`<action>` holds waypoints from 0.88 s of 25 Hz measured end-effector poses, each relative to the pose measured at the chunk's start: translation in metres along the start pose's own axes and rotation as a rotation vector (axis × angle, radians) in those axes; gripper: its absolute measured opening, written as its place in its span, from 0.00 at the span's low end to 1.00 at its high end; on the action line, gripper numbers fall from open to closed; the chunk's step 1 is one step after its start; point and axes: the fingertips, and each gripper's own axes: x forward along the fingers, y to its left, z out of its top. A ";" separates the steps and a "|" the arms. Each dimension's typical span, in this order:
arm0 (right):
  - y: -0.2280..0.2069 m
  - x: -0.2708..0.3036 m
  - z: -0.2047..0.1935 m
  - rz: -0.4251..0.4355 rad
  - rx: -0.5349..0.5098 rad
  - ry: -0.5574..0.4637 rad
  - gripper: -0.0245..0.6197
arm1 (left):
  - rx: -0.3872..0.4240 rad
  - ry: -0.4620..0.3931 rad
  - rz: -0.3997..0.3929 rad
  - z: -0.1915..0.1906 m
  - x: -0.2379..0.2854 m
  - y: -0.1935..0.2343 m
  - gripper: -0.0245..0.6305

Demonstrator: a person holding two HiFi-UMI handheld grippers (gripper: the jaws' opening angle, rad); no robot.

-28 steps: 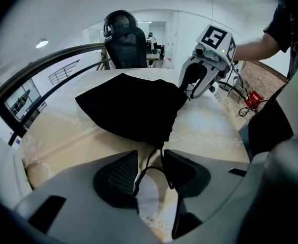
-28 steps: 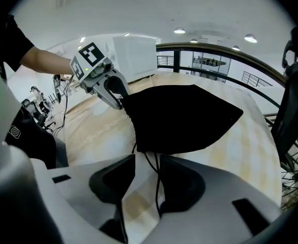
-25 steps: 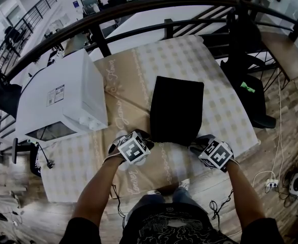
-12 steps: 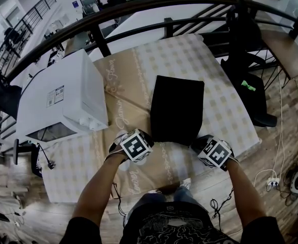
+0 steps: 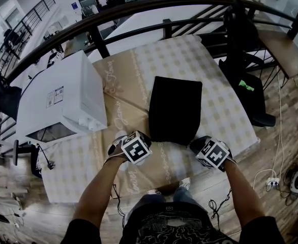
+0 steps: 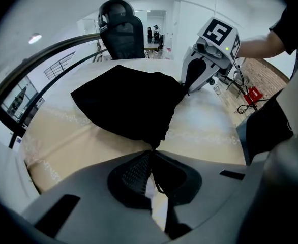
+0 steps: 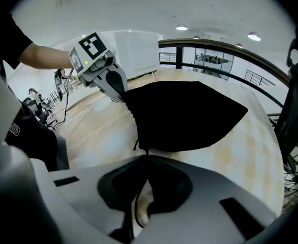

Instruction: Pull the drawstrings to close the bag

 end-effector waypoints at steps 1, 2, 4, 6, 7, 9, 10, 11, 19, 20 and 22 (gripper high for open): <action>0.000 -0.001 0.000 -0.001 0.003 -0.003 0.08 | -0.009 -0.006 0.011 0.000 -0.001 0.001 0.08; 0.000 -0.002 0.001 -0.003 0.005 -0.008 0.08 | -0.016 -0.011 0.025 0.000 -0.003 0.003 0.08; -0.002 -0.004 0.004 -0.012 0.009 -0.024 0.07 | -0.032 -0.023 0.054 0.000 -0.005 0.007 0.08; -0.004 -0.007 0.008 -0.021 0.010 -0.038 0.07 | -0.047 -0.039 0.077 0.001 -0.009 0.009 0.08; -0.005 -0.008 0.010 -0.028 0.007 -0.044 0.07 | -0.054 -0.047 0.087 0.002 -0.011 0.010 0.08; -0.006 -0.010 0.013 -0.041 -0.004 -0.050 0.07 | -0.064 -0.060 0.110 0.004 -0.016 0.013 0.08; -0.006 -0.012 0.015 -0.048 -0.009 -0.054 0.07 | -0.068 -0.067 0.124 0.005 -0.019 0.014 0.08; -0.006 -0.014 0.018 -0.054 -0.011 -0.060 0.07 | -0.072 -0.074 0.140 0.006 -0.022 0.016 0.08; -0.022 -0.047 0.049 -0.138 -0.045 -0.145 0.07 | -0.109 -0.143 0.239 0.025 -0.055 0.032 0.08; -0.025 -0.052 0.053 -0.150 -0.051 -0.157 0.07 | -0.112 -0.152 0.251 0.028 -0.060 0.034 0.08; -0.031 -0.060 0.061 -0.174 -0.067 -0.173 0.07 | -0.114 -0.171 0.277 0.035 -0.069 0.038 0.08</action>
